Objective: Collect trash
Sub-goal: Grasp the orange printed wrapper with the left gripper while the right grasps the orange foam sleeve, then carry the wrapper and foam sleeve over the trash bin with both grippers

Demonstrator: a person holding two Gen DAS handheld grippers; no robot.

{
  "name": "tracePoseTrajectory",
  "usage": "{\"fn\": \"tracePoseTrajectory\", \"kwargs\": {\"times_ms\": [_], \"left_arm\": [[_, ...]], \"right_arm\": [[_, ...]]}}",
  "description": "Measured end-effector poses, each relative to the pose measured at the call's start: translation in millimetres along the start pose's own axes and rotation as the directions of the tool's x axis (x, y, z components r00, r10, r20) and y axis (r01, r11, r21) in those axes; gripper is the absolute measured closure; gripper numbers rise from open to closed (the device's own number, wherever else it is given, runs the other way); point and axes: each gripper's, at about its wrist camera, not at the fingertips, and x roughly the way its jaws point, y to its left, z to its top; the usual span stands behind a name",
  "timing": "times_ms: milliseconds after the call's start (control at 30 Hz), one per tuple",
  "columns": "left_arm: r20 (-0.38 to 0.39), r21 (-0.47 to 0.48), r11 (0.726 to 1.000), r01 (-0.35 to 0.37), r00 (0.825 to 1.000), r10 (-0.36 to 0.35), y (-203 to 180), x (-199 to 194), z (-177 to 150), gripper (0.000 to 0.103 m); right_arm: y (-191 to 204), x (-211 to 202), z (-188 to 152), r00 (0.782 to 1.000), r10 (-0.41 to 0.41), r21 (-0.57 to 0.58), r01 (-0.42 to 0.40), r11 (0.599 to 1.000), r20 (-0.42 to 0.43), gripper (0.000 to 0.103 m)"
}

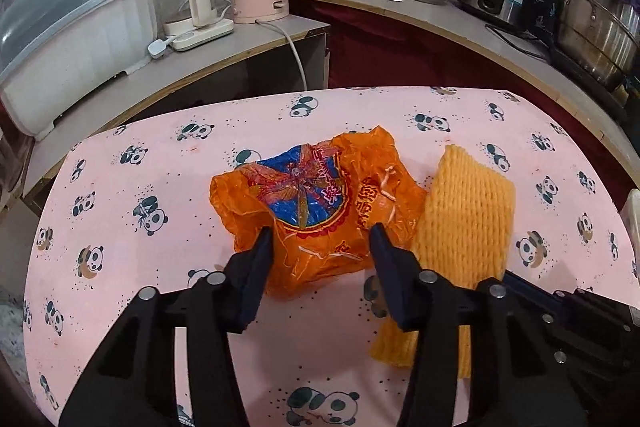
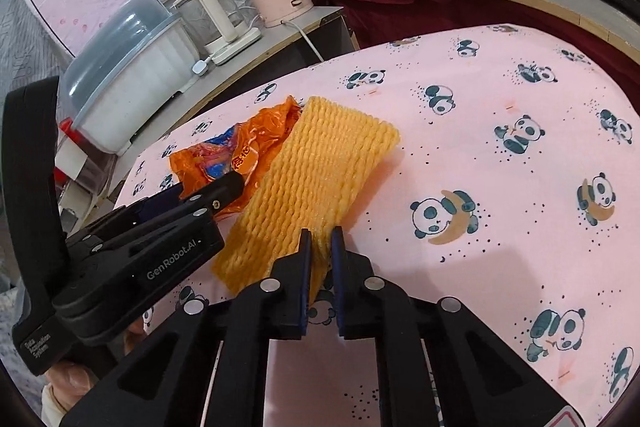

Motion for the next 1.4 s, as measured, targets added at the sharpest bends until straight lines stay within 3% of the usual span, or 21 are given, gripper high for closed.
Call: {"fn": "tracePoseTrajectory", "kwargs": {"times_ms": [33,67,133,533,800,867,900,1000,1033,1233,1400], "left_arm": [[-0.001,0.004,1.0,0.008,1.0,-0.008,-3,-2,0,0.074],[0.003,0.002,1.0,0.011,1.0,-0.011,-6,-5,0,0.076],[0.001,-0.005,1.0,0.03,1.0,-0.03,-10,-10,-1,0.09],[0.017,-0.007,0.994,0.108,0.994,-0.107,-56,-56,-15,0.093],[-0.01,-0.033,0.971,0.238,0.971,-0.239,-84,-86,-39,0.092],[-0.007,-0.034,0.97,0.242,0.97,-0.242,-91,-91,-44,0.088],[-0.002,-0.03,0.973,0.229,0.973,-0.229,-94,-93,-46,0.082],[0.002,-0.03,0.983,0.179,0.984,-0.179,-100,-93,-50,0.037],[0.009,-0.038,0.986,0.162,0.987,-0.161,-100,-92,-50,0.031],[-0.061,-0.114,0.985,0.131,0.989,-0.138,-98,-58,-50,0.017],[-0.111,-0.126,0.979,0.157,0.979,-0.172,-110,-38,-55,0.018]], "right_arm": [[0,-3,-1,1.0,-0.002,-0.005,0.002,1.0,0.008,0.094],[1,-6,-1,1.0,-0.005,-0.007,0.006,1.0,0.015,0.094],[-2,-14,-1,0.999,-0.009,-0.001,0.009,1.0,0.033,0.095],[-43,-89,-5,0.988,-0.053,0.067,0.043,0.997,0.148,0.095],[-84,-141,-18,0.973,-0.095,0.139,0.066,0.988,0.209,0.095],[-93,-148,-22,0.97,-0.112,0.15,0.081,0.985,0.216,0.095],[-97,-151,-23,0.969,-0.12,0.154,0.087,0.984,0.217,0.095],[-108,-155,-24,0.966,-0.132,0.171,0.094,0.981,0.22,0.095],[-110,-155,-24,0.966,-0.133,0.173,0.096,0.98,0.22,0.095],[-116,-150,-24,0.965,-0.144,0.157,0.111,0.981,0.218,0.095],[-122,-139,-26,0.97,-0.139,0.158,0.108,0.982,0.198,0.095]]}}
